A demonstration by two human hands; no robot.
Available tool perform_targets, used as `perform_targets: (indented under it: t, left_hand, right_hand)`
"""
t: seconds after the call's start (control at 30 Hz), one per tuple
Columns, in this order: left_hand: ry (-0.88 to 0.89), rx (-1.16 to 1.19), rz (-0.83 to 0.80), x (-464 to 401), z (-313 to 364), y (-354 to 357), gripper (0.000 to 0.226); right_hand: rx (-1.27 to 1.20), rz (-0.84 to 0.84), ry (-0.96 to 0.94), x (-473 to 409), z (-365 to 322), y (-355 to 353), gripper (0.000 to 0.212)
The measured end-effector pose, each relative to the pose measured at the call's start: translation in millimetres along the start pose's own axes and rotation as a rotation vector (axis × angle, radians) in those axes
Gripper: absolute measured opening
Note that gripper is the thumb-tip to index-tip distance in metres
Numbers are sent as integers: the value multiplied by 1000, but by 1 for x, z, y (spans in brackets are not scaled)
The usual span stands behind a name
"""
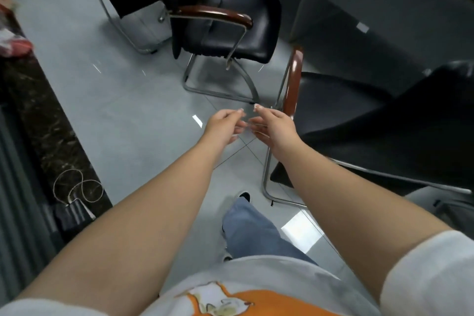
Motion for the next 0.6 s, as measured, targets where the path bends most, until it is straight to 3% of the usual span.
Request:
perform_targets:
  t: [0.17,0.6]
  left_hand:
    - [-5,-57,-45,-68,47,5,17]
    - [-49,-242,-275,-195,130,69,17]
  right_hand:
    - [-41,56,-5,-64,-38,10,26]
    - [-182,365,3,-163,-112,-25,12]
Point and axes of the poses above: each hand's wrist, its own x-axis away from the middle knuckle, its own y-axis out of the palm, z = x × y, the point moved 5 cm from there along -x, towards the middle knuckle, and after that the axes turned 5 degrees about -x, right-handed, at the moved point
